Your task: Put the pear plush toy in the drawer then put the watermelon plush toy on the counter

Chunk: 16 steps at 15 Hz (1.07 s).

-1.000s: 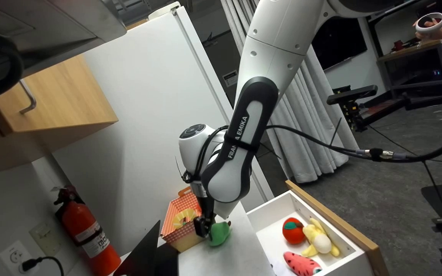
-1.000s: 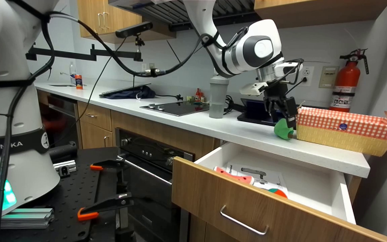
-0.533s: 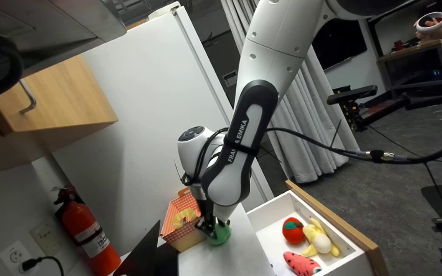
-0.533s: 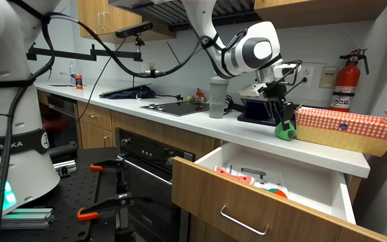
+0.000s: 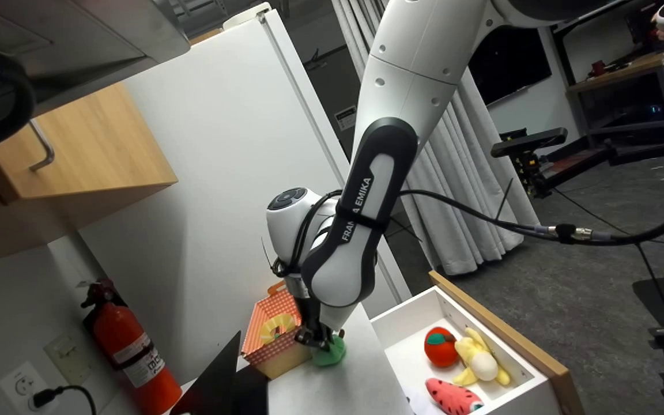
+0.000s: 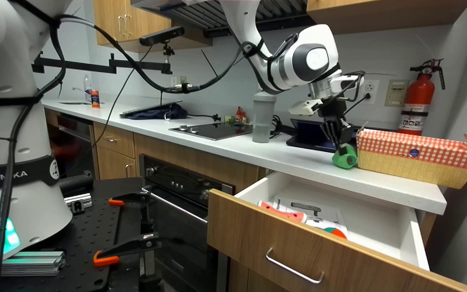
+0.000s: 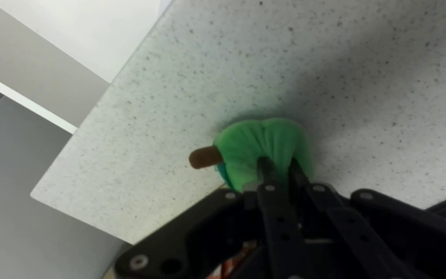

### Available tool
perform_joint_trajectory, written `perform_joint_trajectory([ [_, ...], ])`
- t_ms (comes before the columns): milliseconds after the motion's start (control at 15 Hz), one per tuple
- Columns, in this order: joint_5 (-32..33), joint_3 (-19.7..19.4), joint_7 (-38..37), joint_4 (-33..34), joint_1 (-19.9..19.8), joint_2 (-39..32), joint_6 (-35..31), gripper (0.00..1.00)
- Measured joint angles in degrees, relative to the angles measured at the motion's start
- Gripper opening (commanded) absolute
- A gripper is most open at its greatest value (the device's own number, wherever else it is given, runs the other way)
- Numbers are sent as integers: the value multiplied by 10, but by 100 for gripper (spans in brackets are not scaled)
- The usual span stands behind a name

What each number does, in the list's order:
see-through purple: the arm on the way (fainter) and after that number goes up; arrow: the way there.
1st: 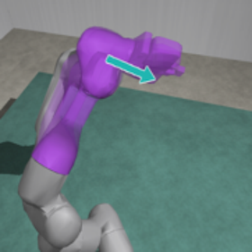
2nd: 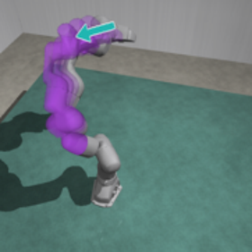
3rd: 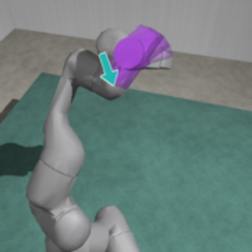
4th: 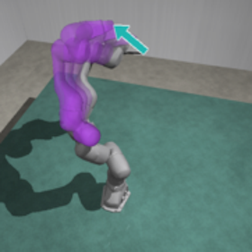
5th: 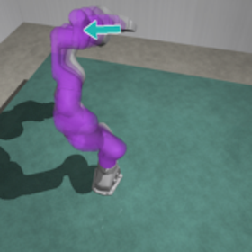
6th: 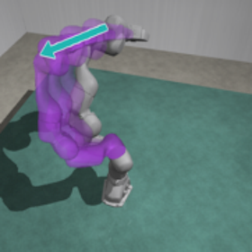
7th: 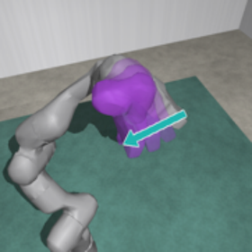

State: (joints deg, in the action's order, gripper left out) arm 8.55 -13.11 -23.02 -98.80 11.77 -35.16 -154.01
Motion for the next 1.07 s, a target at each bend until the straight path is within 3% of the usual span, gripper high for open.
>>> perform_joint_trajectory([
  [1067, 26, -11, 10, -137, -28, 113, 74, 3],
])
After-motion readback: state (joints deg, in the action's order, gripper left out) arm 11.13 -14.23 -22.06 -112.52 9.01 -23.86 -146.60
